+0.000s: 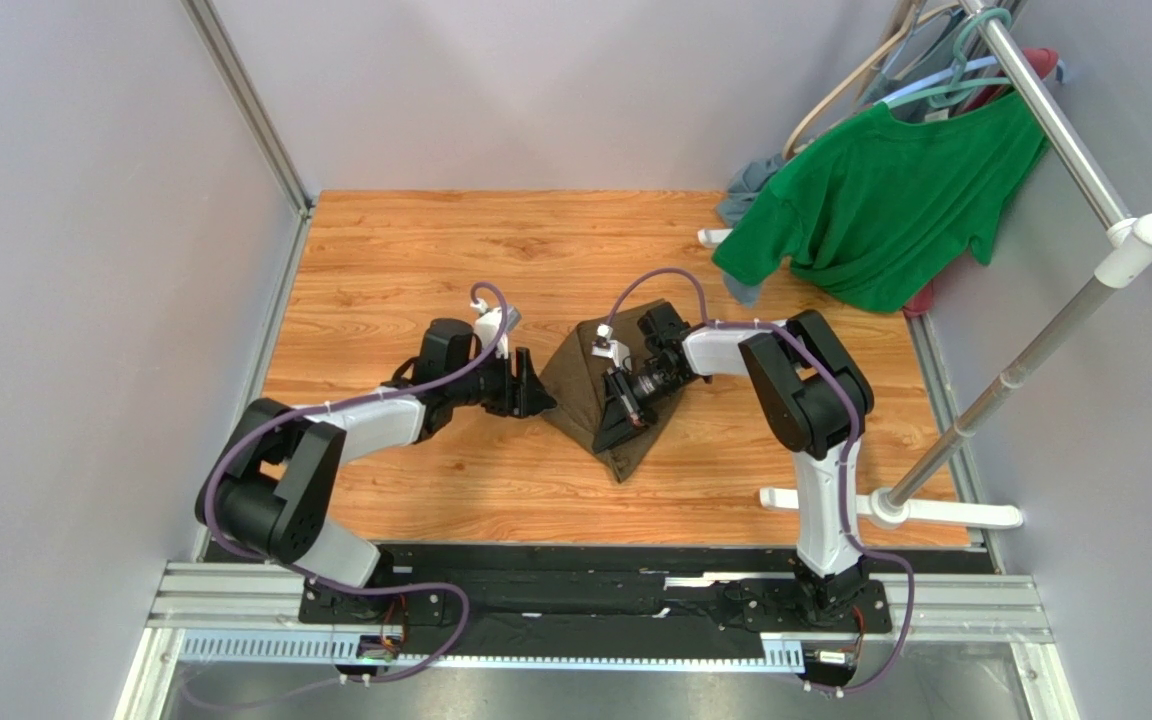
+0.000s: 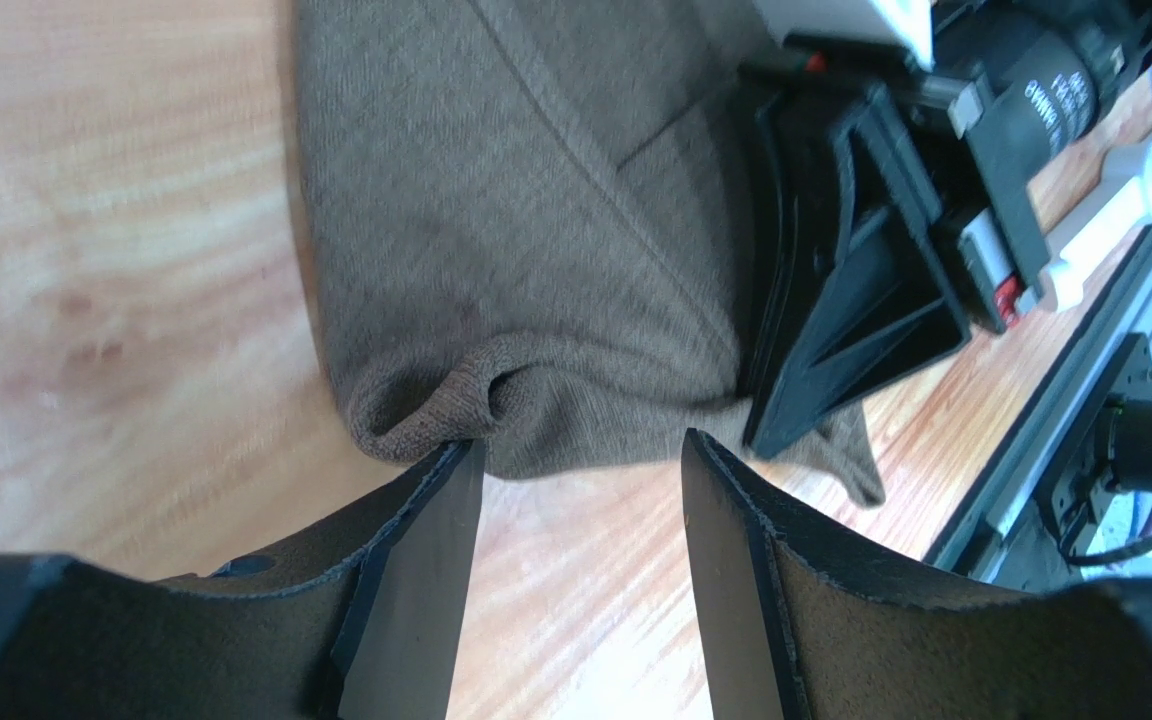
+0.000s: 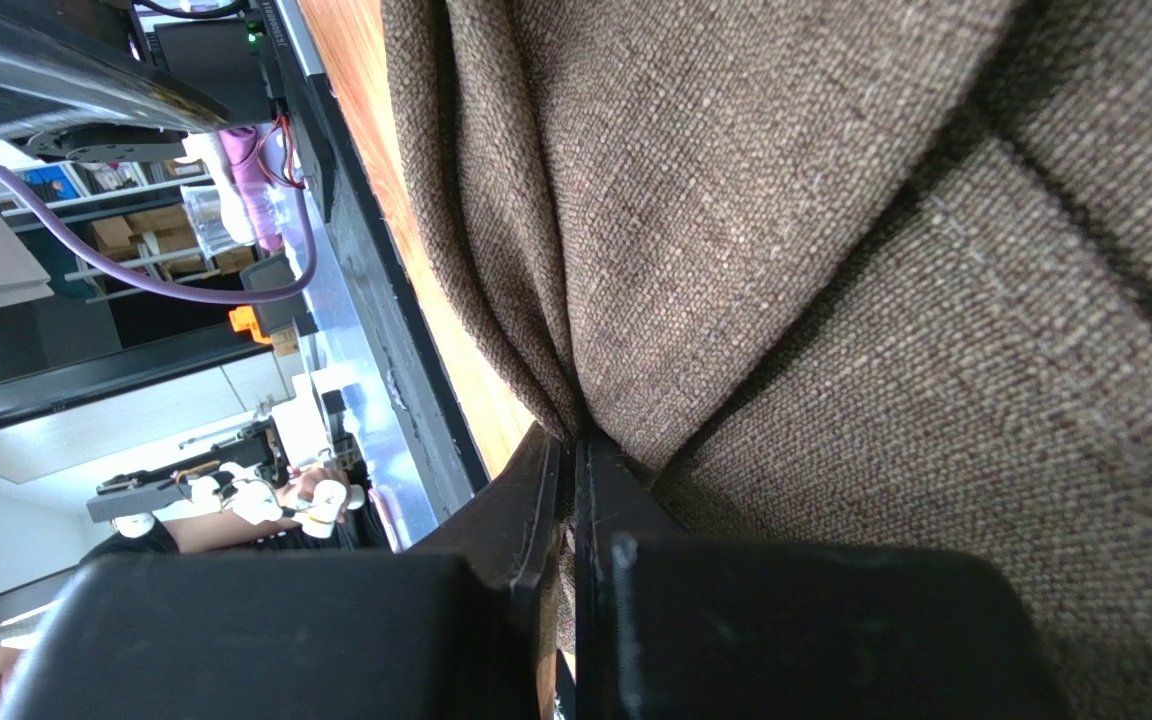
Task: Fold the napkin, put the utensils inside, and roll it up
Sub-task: Roll the napkin with the utensil
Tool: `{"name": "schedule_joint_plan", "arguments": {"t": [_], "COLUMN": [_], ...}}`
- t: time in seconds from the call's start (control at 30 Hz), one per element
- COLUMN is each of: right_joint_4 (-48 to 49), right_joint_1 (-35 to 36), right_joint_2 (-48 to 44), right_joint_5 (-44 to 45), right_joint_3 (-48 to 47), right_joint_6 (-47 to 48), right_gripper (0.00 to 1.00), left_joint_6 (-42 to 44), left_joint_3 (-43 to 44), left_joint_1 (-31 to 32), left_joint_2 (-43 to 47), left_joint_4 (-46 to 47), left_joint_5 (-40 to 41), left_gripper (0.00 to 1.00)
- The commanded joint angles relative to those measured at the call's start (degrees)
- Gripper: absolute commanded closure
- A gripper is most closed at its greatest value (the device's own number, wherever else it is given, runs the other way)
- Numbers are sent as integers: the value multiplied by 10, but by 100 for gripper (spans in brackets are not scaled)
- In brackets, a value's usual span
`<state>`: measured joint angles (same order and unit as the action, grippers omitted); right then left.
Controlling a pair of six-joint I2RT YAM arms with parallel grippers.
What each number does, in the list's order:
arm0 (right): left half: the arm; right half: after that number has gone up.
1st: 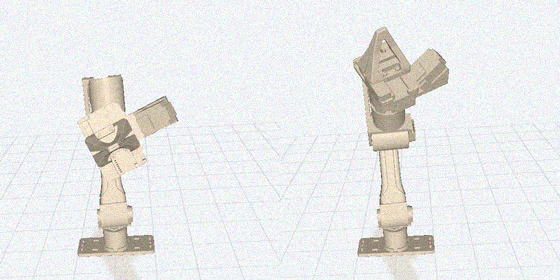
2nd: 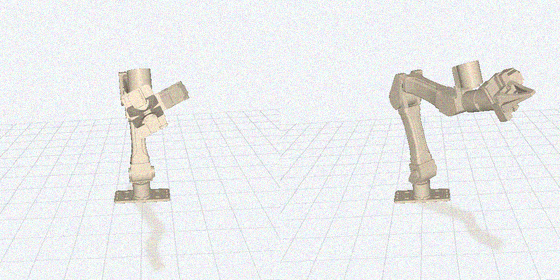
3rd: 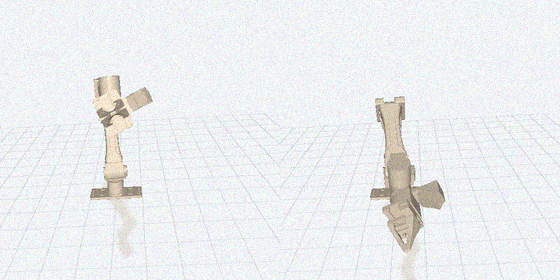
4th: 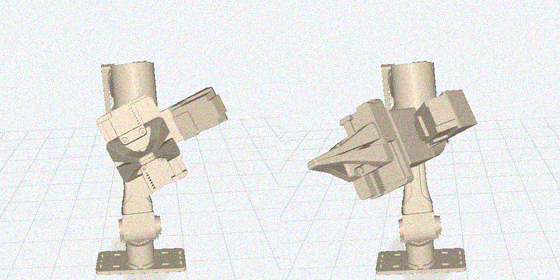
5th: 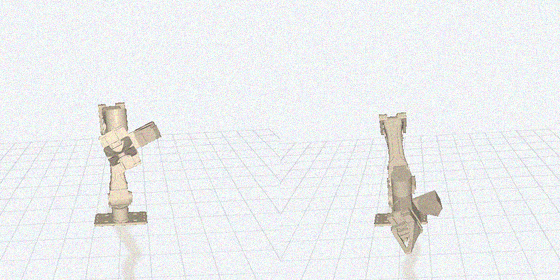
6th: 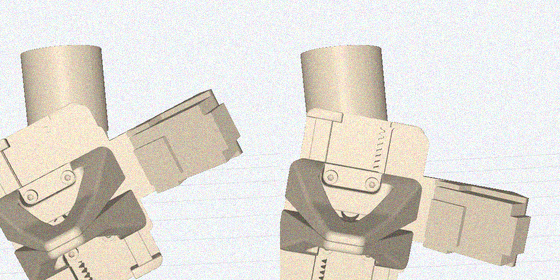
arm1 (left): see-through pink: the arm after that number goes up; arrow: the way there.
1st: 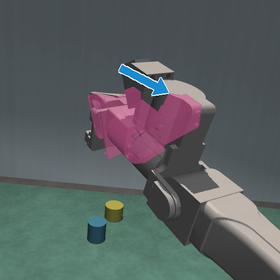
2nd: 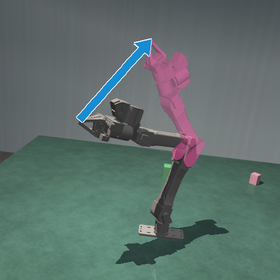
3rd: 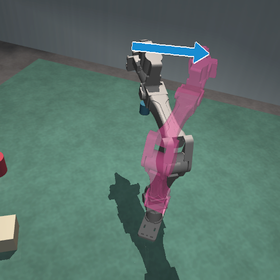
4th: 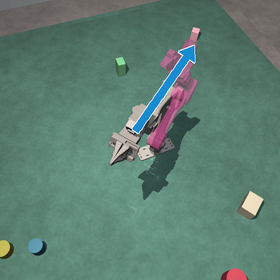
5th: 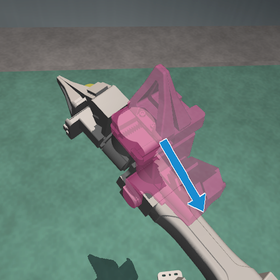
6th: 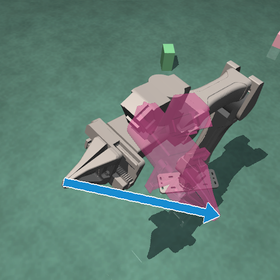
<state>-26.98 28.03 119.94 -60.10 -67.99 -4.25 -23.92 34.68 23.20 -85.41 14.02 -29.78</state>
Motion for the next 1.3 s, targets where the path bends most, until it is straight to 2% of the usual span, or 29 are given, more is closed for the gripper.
{"name": "schedule_joint_plan", "arguments": {"t": [0.0,0.17,0.6,0.97,1.27], "right_joint_4": [10,6,-1,-4,-4], "right_joint_1": [-3,-2,-3,-2,-3], "right_joint_2": [21,24,24,26,26], "right_joint_5": [33,38,42,46,50], "right_joint_3": [-13,-13,-15,-18,-19], "right_joint_6": [14,16,17,20,19], "right_gripper": [100,100,100,100,100], "left_joint_6": [0,-10,-57,-67,-106], "left_joint_3": [35,39,36,44,22], "left_joint_1": [3,3,7,8,9], "left_joint_2": [-32,-69,-42,-87,-51], "left_joint_4": [39,62,96,117,134], "left_joint_5": [-13,-19,-33,-23,-46], "left_gripper": [40,40,40,40,40]}}
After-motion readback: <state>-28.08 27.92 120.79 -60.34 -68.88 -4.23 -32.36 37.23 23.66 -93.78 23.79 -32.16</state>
